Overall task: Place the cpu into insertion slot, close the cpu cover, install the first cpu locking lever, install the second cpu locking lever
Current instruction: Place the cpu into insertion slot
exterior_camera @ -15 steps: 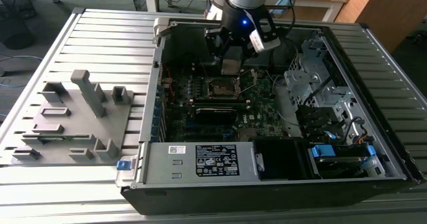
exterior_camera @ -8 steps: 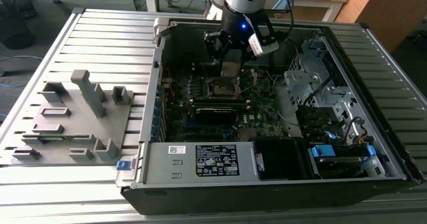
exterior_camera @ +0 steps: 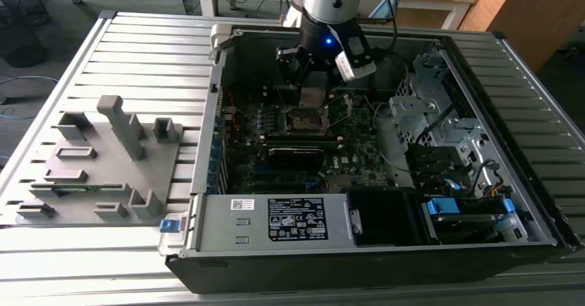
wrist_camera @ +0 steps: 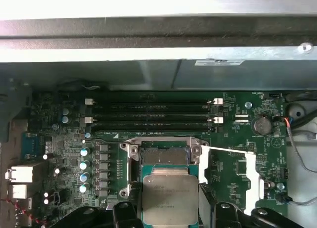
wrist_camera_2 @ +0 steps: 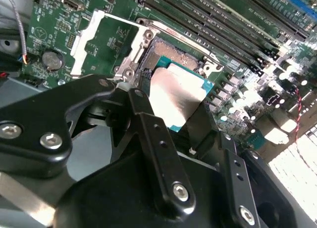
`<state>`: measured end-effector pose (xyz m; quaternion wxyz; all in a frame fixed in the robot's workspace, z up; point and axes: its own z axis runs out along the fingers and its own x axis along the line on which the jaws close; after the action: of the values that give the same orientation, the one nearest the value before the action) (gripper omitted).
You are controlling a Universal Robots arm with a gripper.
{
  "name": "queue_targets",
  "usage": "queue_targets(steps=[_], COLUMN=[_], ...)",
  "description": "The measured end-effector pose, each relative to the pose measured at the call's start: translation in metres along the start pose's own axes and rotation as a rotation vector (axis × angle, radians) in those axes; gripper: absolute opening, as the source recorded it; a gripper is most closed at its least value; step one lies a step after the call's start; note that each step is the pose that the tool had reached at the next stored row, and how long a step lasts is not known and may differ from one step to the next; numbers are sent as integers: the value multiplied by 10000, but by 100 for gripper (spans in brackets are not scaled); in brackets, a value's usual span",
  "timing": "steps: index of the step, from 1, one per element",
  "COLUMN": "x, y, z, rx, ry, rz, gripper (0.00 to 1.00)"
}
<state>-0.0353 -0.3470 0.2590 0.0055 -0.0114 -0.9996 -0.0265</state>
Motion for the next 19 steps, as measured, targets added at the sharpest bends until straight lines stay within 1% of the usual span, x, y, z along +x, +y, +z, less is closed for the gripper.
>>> queue_targets(steps=[3,6,13,19], x=[13,13,21,22], y=[-2,-3,-1,-1], z=[34,40,82,90], rx=[-6,-5,-28,-29], ry=[-19,-20,-27,-27], rz=[-2,-3,-3,-3], gripper=[54,54,54,54])
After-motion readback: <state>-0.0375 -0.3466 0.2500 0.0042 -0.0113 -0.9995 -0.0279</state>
